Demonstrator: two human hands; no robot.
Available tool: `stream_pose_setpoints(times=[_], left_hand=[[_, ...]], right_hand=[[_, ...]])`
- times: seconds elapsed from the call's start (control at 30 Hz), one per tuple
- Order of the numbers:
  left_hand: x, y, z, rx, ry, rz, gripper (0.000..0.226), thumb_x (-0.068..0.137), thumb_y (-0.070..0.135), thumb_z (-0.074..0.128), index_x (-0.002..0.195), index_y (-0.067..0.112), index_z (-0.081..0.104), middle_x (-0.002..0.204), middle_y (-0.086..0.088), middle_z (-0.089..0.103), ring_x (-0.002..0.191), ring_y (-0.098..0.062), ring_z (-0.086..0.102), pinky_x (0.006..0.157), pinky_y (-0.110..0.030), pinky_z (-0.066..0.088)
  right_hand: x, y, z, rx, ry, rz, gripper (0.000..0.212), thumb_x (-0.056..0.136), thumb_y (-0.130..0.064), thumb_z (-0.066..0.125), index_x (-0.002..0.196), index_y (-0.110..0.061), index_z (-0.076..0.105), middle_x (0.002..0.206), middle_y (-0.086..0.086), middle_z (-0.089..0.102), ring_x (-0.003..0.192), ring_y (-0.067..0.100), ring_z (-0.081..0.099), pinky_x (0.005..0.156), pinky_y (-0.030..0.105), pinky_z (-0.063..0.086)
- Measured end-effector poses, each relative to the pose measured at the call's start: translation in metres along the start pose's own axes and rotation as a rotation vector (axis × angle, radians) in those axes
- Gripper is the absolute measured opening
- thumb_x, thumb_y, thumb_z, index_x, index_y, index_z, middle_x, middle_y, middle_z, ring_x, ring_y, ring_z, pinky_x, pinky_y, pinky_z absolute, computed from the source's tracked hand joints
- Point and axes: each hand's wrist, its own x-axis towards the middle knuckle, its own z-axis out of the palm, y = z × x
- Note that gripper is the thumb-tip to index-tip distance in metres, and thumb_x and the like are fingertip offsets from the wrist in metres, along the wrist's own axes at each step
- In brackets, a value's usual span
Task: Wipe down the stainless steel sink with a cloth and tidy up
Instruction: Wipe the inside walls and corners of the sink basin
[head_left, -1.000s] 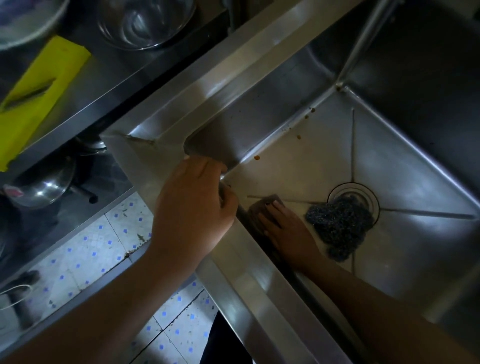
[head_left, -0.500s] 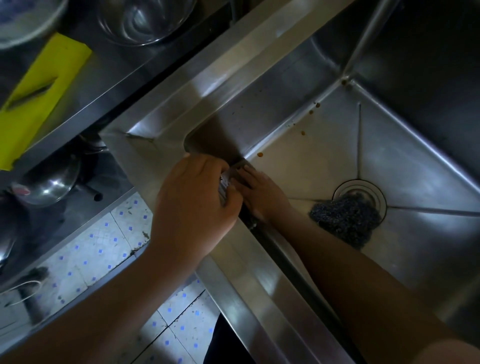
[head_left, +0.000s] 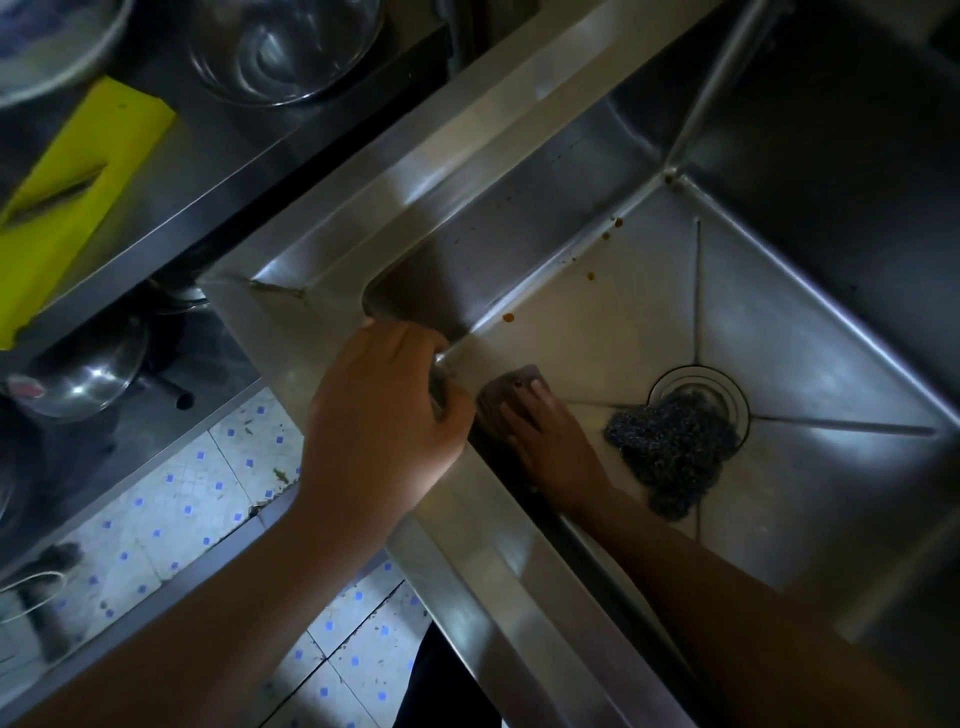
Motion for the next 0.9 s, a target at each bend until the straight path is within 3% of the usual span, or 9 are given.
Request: stream_pose_setpoints(times=[0.2, 0.37, 0.5, 0.67, 0.77, 0.9], left_hand=[[0.002, -0.001, 0.001, 0.039, 0.013, 0.027, 0.023, 0.07, 0.023, 0.055, 0.087, 0.01, 0.061, 0.083, -0.006, 0.058, 0.081, -0.025, 0.052, 0.069, -0.023, 0.031], [0.002, -0.001, 0.002, 0.04, 0.027, 0.032, 0.025, 0.07, 0.029, 0.049, 0.084, 0.011, 0.059, 0.084, -0.006, 0.058, 0.082, -0.024, 0.051, 0.071, -0.024, 0.032], [0.002, -0.002, 0.003, 0.026, 0.01, 0.015, 0.028, 0.072, 0.034, 0.045, 0.086, 0.013, 0.058, 0.087, -0.003, 0.058, 0.086, -0.021, 0.051, 0.073, -0.026, 0.037], [0.003, -0.001, 0.004, 0.004, 0.021, -0.002, 0.021, 0.073, 0.033, 0.048, 0.086, 0.018, 0.056, 0.087, 0.003, 0.055, 0.083, -0.013, 0.048, 0.068, -0.023, 0.037], [0.001, -0.002, 0.005, 0.005, 0.058, 0.006, 0.011, 0.074, 0.024, 0.06, 0.081, 0.022, 0.053, 0.08, 0.01, 0.048, 0.075, -0.003, 0.039, 0.061, -0.01, 0.025], [0.001, -0.002, 0.004, -0.01, 0.065, 0.027, 0.011, 0.073, 0.025, 0.06, 0.08, 0.023, 0.052, 0.078, 0.014, 0.045, 0.073, -0.002, 0.039, 0.061, -0.007, 0.022]], right_hand=[[0.029, 0.002, 0.004, -0.072, -0.104, -0.104, 0.048, 0.096, -0.028, 0.042, 0.143, -0.022, 0.035, 0.155, 0.003, 0.023, 0.145, 0.026, 0.007, 0.114, 0.042, 0.015], [0.078, 0.0, 0.005, -0.291, -0.19, -0.243, 0.052, 0.098, -0.034, 0.03, 0.148, -0.023, 0.02, 0.157, 0.002, 0.016, 0.145, 0.025, 0.001, 0.116, 0.041, 0.005], [0.078, -0.003, 0.001, -0.14, -0.129, -0.197, 0.053, 0.093, -0.027, 0.047, 0.143, -0.02, 0.034, 0.153, 0.01, 0.026, 0.144, 0.031, 0.012, 0.114, 0.043, 0.017], [0.072, -0.001, -0.001, -0.162, -0.156, -0.154, 0.055, 0.095, -0.03, 0.042, 0.147, -0.024, 0.024, 0.157, 0.004, 0.016, 0.145, 0.025, 0.003, 0.115, 0.04, 0.015], [0.057, 0.005, -0.005, -0.222, -0.206, -0.127, 0.058, 0.096, -0.031, 0.038, 0.148, -0.022, 0.016, 0.158, 0.004, 0.006, 0.145, 0.026, -0.004, 0.116, 0.041, 0.015], [0.026, 0.008, -0.012, -0.185, -0.206, -0.01, 0.064, 0.092, -0.021, 0.046, 0.149, -0.02, 0.015, 0.158, 0.007, 0.005, 0.145, 0.028, -0.002, 0.116, 0.039, 0.014]])
